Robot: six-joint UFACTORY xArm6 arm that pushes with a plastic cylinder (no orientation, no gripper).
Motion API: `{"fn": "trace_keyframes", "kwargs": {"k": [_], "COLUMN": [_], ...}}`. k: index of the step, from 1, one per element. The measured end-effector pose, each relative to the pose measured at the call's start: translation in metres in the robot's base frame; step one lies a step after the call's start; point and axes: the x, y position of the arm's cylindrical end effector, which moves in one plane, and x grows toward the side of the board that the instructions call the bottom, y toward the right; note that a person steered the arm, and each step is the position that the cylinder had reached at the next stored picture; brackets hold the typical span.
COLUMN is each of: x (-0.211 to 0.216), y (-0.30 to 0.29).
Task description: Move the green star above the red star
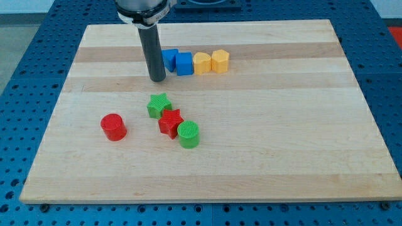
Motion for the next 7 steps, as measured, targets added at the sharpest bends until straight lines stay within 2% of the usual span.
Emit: {"fn": "trace_keyframes", "kwargs": {"k": [2, 4, 5, 6, 7], "x": [0.072, 0.116, 0.118, 0.089, 0.024], "y": [-0.031, -0.022, -0.014, 0.001, 0.013]}}
